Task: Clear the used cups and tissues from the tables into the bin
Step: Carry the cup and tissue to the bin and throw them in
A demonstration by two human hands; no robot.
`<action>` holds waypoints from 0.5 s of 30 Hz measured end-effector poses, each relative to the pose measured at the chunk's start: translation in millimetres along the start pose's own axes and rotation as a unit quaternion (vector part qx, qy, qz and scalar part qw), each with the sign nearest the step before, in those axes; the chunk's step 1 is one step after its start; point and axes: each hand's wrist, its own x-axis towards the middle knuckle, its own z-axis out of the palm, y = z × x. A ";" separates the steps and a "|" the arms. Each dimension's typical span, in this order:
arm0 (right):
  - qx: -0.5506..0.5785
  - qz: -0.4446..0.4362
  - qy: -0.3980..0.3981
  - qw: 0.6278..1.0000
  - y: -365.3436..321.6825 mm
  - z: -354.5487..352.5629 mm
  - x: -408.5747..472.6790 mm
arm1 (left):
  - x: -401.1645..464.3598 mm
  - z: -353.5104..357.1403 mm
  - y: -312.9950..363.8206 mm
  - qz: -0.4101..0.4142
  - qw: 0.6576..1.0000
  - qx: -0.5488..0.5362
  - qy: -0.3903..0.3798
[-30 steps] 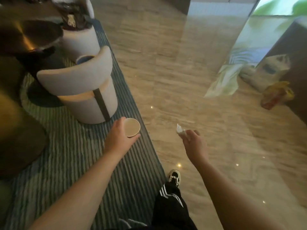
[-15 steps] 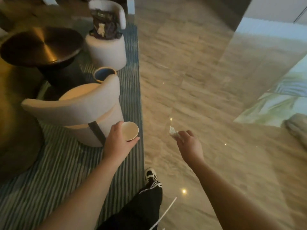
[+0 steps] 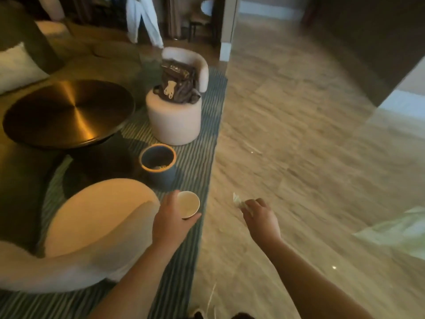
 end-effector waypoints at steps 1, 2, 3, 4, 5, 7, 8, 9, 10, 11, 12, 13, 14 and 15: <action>0.008 -0.010 -0.004 1.000 -1.6 1.0 30.7 | 22.0 3.6 -1.2 -0.011 1.000 0.003 0.006; 0.014 -0.021 -0.010 1.000 -3.2 4.0 60.7 | 43.1 7.3 -2.7 -0.021 1.000 0.005 0.015; 0.016 -0.033 -0.017 0.999 -4.6 8.4 90.8 | 63.8 11.5 -4.8 -0.032 0.999 0.007 0.026; 0.017 -0.045 -0.025 0.999 -5.9 14.2 121.4 | 84.7 16.5 -7.5 -0.047 0.998 0.011 0.037; 0.019 -0.058 -0.034 0.998 -7.1 21.1 152.3 | 105.8 22.2 -10.6 -0.064 0.997 0.016 0.047; 0.026 -0.090 -0.052 0.994 -9.4 36.4 217.1 | 150.3 35.9 -19.2 -0.099 0.993 0.015 0.069; 0.029 -0.107 -0.062 0.992 -10.8 44.8 250.3 | 172.8 43.9 -25.2 -0.119 0.989 0.008 0.083; 0.036 -0.123 -0.075 0.989 -12.1 53.6 283.2 | 195.2 52.6 -31.4 -0.139 0.986 -0.001 0.097; 0.043 -0.140 -0.091 0.985 -13.0 62.5 316.7 | 217.8 62.0 -37.0 -0.158 0.981 -0.006 0.111; 0.044 -0.159 -0.108 0.980 -14.0 70.6 350.5 | 240.8 71.6 -41.8 -0.176 0.977 -0.007 0.124; 0.040 -0.177 -0.125 0.975 -15.6 77.7 383.7 | 263.1 80.8 -46.0 -0.197 0.971 -0.009 0.138; 0.031 -0.195 -0.144 0.970 -18.3 83.7 415.6 | 283.7 88.7 -49.0 -0.224 0.962 -0.011 0.154; 0.023 -0.213 -0.161 0.963 -22.3 88.6 446.3 | 303.8 94.8 -50.5 -0.253 0.952 -0.012 0.172; 0.016 -0.232 -0.175 0.957 -26.9 92.2 475.0 | 322.3 99.9 -50.9 -0.280 0.941 -0.012 0.192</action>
